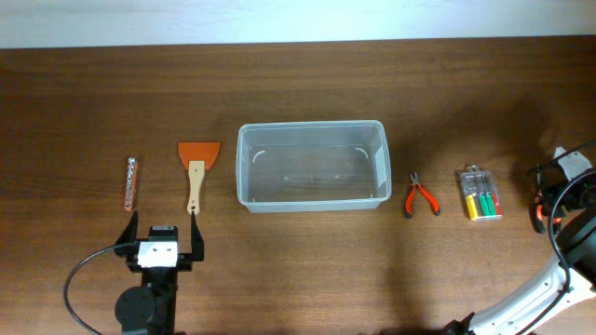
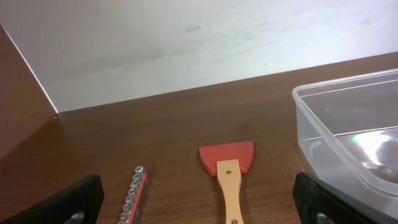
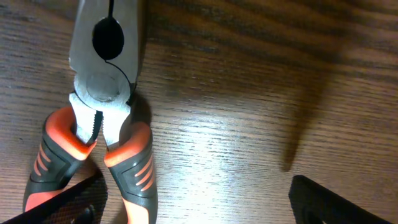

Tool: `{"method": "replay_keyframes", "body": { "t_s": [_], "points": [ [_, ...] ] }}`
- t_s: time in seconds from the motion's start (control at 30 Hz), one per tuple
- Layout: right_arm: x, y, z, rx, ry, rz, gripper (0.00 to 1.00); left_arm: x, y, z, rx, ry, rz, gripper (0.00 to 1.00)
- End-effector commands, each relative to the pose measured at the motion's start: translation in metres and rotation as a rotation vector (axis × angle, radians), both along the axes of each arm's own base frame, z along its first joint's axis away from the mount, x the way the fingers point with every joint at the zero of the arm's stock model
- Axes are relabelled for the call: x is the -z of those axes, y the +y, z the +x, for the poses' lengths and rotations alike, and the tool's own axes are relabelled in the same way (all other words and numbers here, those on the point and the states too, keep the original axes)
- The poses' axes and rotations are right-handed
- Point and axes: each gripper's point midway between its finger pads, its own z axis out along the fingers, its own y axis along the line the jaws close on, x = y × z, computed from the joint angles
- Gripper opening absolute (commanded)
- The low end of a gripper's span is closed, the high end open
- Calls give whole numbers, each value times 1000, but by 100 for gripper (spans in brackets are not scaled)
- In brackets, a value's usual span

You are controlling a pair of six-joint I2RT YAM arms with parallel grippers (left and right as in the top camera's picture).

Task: Pack container
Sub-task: 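Lower the right gripper and grasp the needle-nose pliers at the joint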

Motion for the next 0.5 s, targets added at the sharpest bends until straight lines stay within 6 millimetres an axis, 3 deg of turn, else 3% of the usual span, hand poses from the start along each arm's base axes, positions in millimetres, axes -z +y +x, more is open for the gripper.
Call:
{"method": "replay_keyframes", "body": {
  "t_s": [0.0,0.2,0.47],
  "points": [
    [18,3,1,-5,23,12,90,2,2,0,-13,0,-8,99],
    [18,3,3,-5,17,11,68,2,2,0,-13,0,-8,99],
    [19,6,7,-1,-7,32,67,2,2,0,-13,0,-8,99]
  ]
}}
